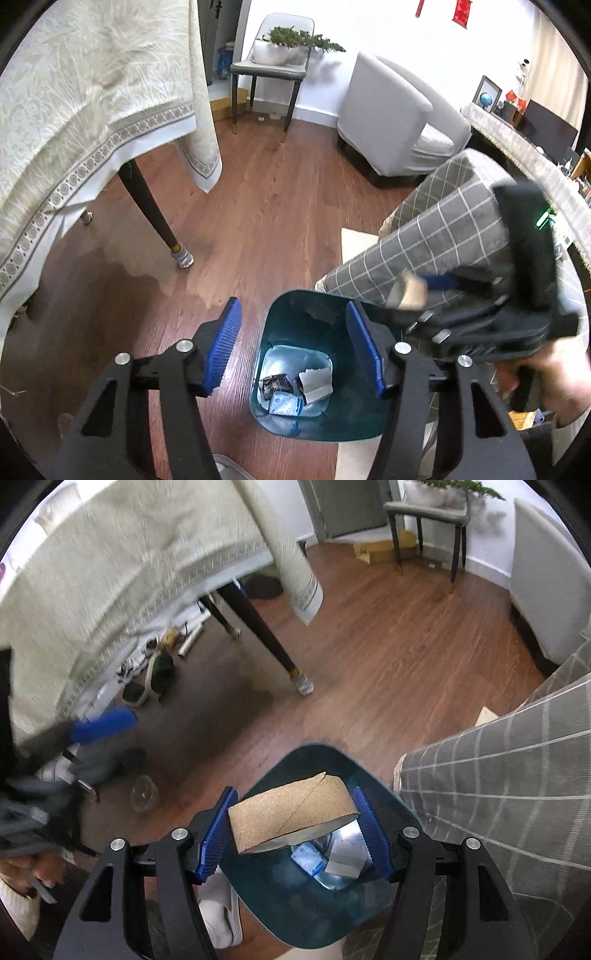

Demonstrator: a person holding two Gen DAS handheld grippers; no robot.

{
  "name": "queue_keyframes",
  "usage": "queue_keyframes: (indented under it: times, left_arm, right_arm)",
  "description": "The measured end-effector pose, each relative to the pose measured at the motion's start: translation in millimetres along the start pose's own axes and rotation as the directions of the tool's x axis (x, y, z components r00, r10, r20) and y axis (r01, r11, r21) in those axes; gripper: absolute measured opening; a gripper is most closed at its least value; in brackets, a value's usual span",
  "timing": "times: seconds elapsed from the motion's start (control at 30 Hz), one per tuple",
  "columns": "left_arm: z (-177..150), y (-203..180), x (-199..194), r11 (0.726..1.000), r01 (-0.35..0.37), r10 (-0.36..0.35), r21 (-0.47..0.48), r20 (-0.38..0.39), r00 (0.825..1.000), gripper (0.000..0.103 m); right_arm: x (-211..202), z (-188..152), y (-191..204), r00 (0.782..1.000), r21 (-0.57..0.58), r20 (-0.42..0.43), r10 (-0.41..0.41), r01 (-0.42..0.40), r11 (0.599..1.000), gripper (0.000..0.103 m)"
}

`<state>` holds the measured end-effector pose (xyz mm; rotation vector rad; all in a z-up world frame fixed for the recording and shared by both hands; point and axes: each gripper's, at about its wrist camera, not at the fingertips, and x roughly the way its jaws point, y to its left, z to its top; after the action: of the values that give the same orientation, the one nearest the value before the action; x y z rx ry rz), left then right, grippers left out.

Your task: Collect trash

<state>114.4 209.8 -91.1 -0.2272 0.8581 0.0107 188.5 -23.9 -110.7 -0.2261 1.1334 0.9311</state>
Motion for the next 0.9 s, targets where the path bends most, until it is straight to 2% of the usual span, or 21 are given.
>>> queue_keyframes:
  times: [0.33, 0.43, 0.73, 0.9]
  left_arm:
    - [25.2, -4.9, -31.9, 0.999, 0.047, -0.046, -0.005, 0.095, 0.994, 0.047]
    - [29.9, -10.4, -38.2, 0.999, 0.047, -0.048, 0.013, 0.110, 0.993, 0.039]
    - [33.6, -23.9, -49.0, 0.997, 0.059, -0.066, 0.059, 0.126, 0.990, 0.038]
    - [37.5, -28.1, -58.5, 0.995, 0.068, -0.078, 0.072, 0.145, 0.986, 0.041]
  right_arm:
    - [51.9, -16.9, 15.9, 0.988, -0.070, -0.150, -0.020, 0.010, 0.998, 0.066]
    - [64.2, -24.4, 19.0, 0.981, -0.091, -0.191, -0.023, 0.006, 0.996, 0.066]
    - [76.0, -39.7, 31.9, 0.966, -0.145, -0.250, -0.058, 0.022, 0.989, 0.067]
    - [63.9, -37.0, 32.1, 0.975, -0.138, -0.217, -0.056, 0.026, 0.990, 0.078]
